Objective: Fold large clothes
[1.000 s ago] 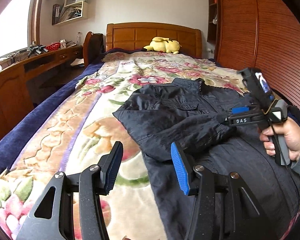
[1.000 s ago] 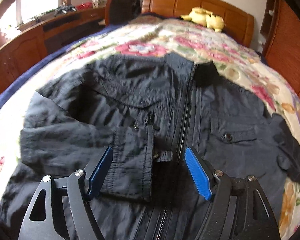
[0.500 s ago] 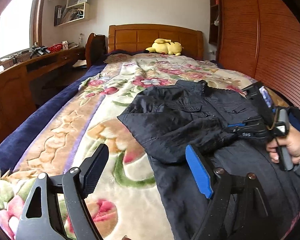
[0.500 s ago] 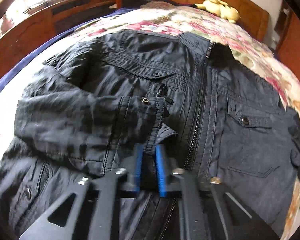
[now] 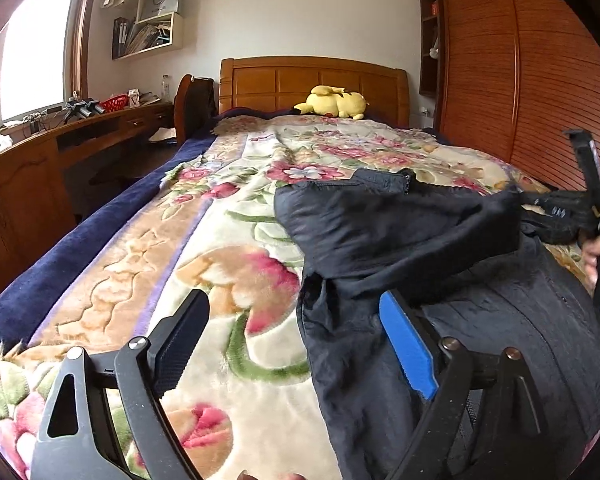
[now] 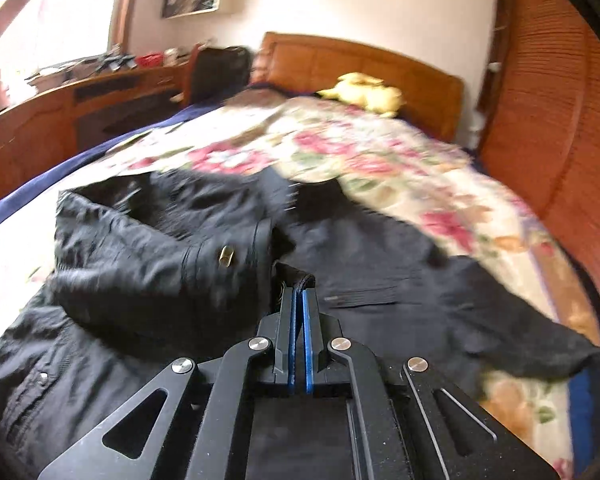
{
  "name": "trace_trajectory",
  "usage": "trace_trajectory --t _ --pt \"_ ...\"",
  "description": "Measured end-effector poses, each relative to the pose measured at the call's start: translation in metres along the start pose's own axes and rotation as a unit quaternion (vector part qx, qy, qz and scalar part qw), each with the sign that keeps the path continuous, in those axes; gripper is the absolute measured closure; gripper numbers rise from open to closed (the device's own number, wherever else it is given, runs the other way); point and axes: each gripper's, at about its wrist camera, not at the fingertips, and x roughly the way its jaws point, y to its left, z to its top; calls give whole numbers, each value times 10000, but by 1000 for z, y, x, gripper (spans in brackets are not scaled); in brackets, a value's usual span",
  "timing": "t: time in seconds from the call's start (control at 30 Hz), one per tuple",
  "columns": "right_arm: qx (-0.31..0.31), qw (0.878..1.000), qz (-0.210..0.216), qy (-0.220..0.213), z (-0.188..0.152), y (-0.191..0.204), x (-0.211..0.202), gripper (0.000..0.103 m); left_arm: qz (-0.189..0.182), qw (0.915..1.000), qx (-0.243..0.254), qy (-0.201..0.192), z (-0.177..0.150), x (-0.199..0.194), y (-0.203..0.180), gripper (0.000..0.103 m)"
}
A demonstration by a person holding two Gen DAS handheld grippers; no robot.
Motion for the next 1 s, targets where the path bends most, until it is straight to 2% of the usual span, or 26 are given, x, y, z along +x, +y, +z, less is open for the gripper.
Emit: trace_trajectory --t 0.17,0.43,0.73,0.77,0.83,0.87,0.9,0.93,1.0 --pt "72 9993 -374 61 -8 -30 -11 101 -110 9999 8 40 1 3 -9 15" --pt "346 9923 -1189 64 -14 -49 -22 100 -365 9993 79 55 10 11 -37 15" --pt "589 9837 -1673 305 -10 -60 12 100 -626 9977 269 34 25 22 -81 15" --pt "603 9823 -1744 315 -8 -59 18 98 -634 9976 282 56 26 24 -84 15" --pt "586 9827 -1715 372 -8 -62 25 74 -645 9973 325 107 27 30 -94 15" --pt "585 9848 -1586 401 -7 -62 25 66 -639 9972 360 152 27 32 -99 15" --pt "589 9863 -1484 416 -9 -64 25 51 -639 9971 382 169 27 34 -103 15" --pt "597 9871 -1420 436 -10 -64 26 43 -655 9969 407 173 27 34 -107 15" --pt "626 9909 -1049 561 -15 -64 31 42 -701 9963 466 185 27 34 -116 15"
